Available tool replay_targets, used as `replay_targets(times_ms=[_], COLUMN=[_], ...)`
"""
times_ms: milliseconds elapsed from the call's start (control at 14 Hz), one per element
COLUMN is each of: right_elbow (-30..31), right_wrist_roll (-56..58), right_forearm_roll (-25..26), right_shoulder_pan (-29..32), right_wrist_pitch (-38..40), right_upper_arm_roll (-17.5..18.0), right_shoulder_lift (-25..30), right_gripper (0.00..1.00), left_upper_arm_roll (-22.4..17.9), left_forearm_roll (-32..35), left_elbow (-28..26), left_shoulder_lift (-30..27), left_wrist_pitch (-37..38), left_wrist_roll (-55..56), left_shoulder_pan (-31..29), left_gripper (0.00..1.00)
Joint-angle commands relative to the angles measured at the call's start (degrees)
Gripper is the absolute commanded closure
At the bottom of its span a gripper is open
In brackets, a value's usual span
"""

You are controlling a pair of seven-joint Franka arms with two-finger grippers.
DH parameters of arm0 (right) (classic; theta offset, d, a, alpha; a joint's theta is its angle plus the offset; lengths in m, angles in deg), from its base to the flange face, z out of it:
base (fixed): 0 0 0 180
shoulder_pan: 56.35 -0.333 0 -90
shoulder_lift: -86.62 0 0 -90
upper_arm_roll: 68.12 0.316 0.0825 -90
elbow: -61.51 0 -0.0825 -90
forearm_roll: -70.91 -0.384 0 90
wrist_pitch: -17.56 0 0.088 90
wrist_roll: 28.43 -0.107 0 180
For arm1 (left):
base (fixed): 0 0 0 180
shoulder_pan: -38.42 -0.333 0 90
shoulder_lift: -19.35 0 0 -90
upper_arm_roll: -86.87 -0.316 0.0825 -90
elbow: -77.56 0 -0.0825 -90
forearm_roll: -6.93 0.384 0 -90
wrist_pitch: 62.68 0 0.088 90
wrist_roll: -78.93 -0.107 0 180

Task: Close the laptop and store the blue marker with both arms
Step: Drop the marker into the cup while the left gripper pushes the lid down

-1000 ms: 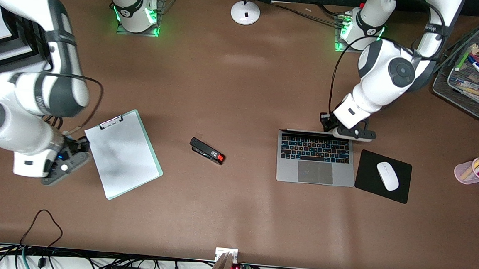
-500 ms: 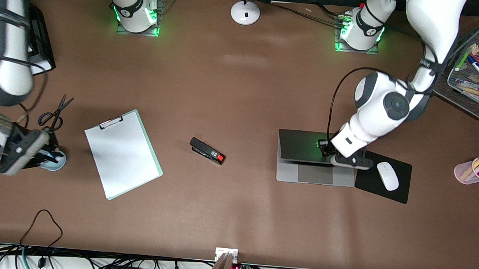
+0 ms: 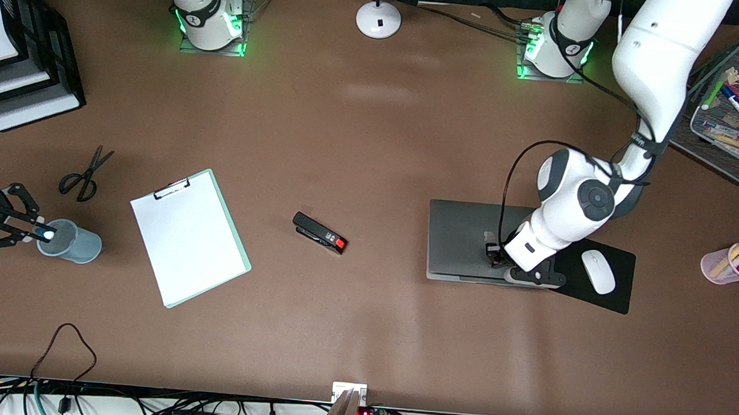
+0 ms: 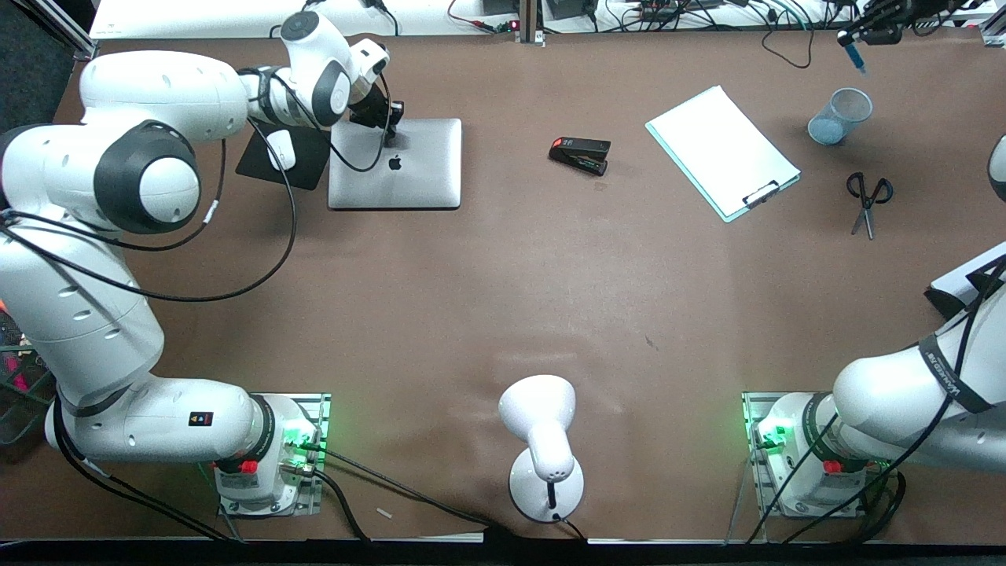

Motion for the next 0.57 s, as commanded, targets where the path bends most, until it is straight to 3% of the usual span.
replay_targets(times_ms=[0,214,500], right_elbow=[-0.3,-0.38,-0.38], right_wrist_roll=[8.45,14.43,18.57], right_forearm_roll=[-7.33,-11.63,-12.44], right_shoulder_pan=[4.68,7.24,8.3], right_wrist_pitch=[4.42,6.71,6.81], right_upper_arm_roll=[0.86,0.95,0.95], right_shoulder_lift=[-3.36,-6.71,-8.55], right_gripper=[1.0,0.99,0.95], left_upper_arm_roll=[0.1,0.01,0.01], left_forearm_roll=[1.31,1.31,1.31], left_elbow=[1.78,1.78,1.78], left_shoulder_lift=[2.66,3.72,4.16], left_wrist_pitch=[-1.48,-1.56,-1.56], left_wrist_roll=[-0.62,-0.62,-0.62], left_shoulder_pan=[0.13,0.49,0.49], left_gripper=[1.0,1.0,1.0])
